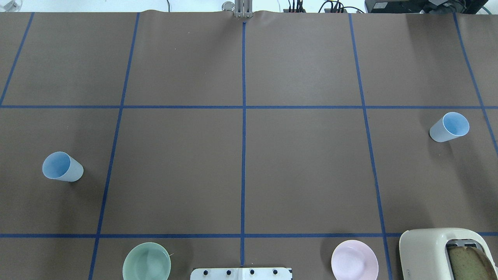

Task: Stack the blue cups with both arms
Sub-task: 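Move the left gripper down toward the light blue cup near it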

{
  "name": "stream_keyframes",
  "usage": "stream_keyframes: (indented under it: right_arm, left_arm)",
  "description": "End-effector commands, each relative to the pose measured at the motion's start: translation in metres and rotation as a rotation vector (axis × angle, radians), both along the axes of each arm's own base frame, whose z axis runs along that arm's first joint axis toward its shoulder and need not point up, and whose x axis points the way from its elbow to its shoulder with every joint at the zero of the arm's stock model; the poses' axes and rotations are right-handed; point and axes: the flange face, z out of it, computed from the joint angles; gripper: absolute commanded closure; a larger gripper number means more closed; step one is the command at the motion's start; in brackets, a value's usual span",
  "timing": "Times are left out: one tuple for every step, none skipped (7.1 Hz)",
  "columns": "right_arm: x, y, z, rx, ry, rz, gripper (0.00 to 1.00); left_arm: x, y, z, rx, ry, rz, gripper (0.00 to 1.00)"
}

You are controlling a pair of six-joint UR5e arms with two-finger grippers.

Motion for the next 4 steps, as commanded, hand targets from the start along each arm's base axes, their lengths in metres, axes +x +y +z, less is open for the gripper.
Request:
stream_keyframes:
  right_arm:
    - [0.000, -0.002, 0.001, -0.002, -0.001, 0.000, 0.00]
    - [0.000, -0.003, -0.005, 0.029, 0.011, -0.007, 0.00]
    - [0.001, -0.005, -0.021, 0.115, 0.087, 0.017, 0.00]
    - [0.001, 0.000, -0.011, 0.098, 0.093, 0.019, 0.00]
  left_arm:
    - [0.000, 0.000, -0.001, 0.002, 0.000, 0.001, 0.03]
    - [0.000, 0.000, -0.004, 0.010, -0.001, 0.002, 0.03]
    - [0.000, 0.000, -0.005, 0.012, -0.001, 0.001, 0.03]
    - [0.000, -0.001, -0.007, 0.013, -0.001, 0.000, 0.03]
